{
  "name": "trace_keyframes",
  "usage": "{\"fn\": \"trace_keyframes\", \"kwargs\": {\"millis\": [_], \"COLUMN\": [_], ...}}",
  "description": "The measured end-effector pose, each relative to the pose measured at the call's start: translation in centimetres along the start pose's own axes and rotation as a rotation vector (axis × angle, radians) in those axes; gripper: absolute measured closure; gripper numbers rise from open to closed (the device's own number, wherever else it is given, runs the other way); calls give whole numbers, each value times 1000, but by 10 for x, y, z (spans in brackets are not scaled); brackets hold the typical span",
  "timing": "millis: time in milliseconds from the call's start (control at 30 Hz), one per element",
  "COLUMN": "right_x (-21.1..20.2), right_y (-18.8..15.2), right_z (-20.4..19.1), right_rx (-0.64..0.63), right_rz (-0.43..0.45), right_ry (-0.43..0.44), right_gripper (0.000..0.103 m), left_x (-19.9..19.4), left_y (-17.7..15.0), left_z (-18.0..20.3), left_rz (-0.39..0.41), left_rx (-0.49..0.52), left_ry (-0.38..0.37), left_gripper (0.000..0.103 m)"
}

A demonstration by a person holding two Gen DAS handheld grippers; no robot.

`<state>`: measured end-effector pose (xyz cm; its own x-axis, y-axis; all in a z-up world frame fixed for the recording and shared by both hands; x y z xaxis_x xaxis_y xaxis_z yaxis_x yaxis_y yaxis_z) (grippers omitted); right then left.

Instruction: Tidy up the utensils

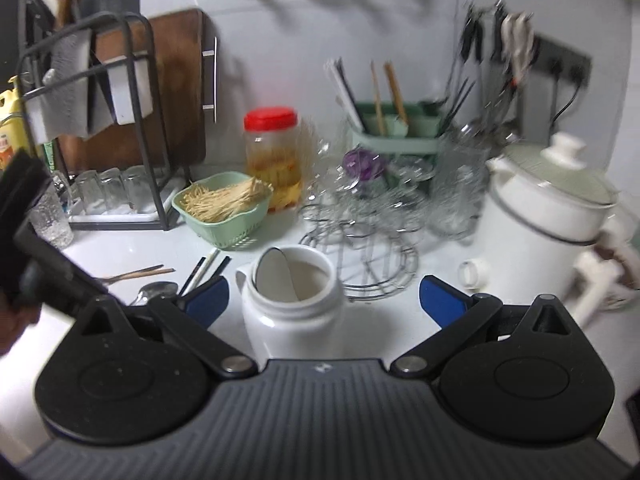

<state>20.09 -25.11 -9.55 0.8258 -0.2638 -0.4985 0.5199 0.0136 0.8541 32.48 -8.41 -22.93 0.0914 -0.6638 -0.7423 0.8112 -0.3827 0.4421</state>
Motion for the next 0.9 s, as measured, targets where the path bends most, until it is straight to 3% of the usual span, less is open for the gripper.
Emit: {"fn": "trace_keyframes", "kwargs": {"millis": [200, 367, 600, 900], "right_x": [-57, -92, -131, -169], "right_y": [-21, -51, -108, -154], "right_z": [25, 65, 131, 169], "right_rx": [-45, -48, -42, -116], "right_rz": [76, 71, 7, 19], "right_ry": [60, 97, 75, 45], "right_gripper": [0, 0, 0, 0], "left_x": [-8, -11, -11, -7], "left_y": [-7, -17, -32, -35], "left_z": [16, 37, 52, 60], "left_rz": [60, 113, 170, 199], "left_rx": [-51, -99, -144, -155], "left_ry": [55, 109, 214, 302], "left_gripper": [96, 96, 96, 96]}}
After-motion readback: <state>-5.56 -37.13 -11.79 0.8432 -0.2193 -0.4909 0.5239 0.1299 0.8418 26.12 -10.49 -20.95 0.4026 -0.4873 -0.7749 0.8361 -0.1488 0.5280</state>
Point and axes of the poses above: each gripper's, at about its wrist camera, not at the fingertips, and x roughly the way its jaws point, z to its right, y to its top, the point moved 8 cm from there along x, roughly the way its jaws point, and after that the axes turned 14 degrees about -y, right-handed, at the moved point
